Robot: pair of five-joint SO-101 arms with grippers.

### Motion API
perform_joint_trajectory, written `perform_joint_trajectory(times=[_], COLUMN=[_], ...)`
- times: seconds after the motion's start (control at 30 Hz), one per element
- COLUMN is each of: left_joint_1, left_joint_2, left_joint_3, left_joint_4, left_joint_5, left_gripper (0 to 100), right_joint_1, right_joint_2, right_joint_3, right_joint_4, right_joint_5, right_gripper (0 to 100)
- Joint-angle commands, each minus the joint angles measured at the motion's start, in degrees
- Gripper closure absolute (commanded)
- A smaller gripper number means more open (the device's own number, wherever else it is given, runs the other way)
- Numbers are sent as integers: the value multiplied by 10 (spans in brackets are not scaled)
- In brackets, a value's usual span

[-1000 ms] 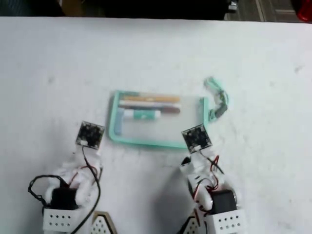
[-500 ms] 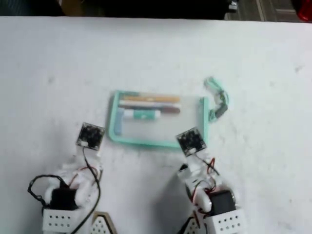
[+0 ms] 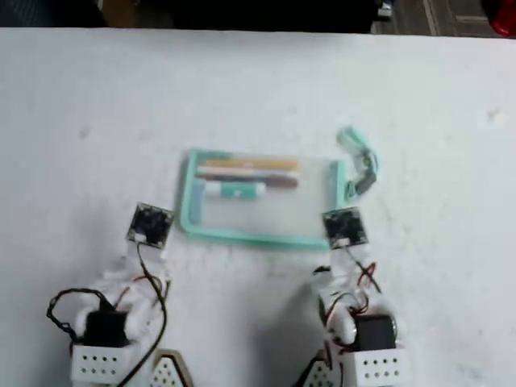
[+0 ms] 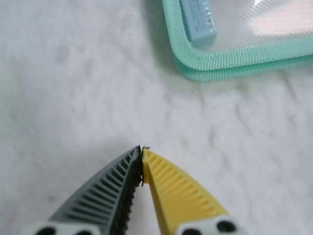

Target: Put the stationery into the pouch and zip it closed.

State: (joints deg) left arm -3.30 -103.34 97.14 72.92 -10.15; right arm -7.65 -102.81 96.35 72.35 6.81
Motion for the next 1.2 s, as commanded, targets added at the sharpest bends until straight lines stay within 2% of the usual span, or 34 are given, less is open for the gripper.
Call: perform_joint_trajectory(times=[0.0, 0.13, 1.17], left_joint_1=[5, 5, 7], left_joint_2=[-3, -3, -3], left_joint_3=[-1, -1, -1], left_joint_4=[4, 4, 4], left_joint_5=[-1, -1, -3], left_gripper=[977, 977, 977], right_joint_1=[66, 95, 96], right_joint_2=[-3, -3, -3], right_joint_3=[5, 5, 5], right_joint_4=[3, 3, 3], right_joint_5=[-31, -32, -32], right_gripper=[981, 981, 981])
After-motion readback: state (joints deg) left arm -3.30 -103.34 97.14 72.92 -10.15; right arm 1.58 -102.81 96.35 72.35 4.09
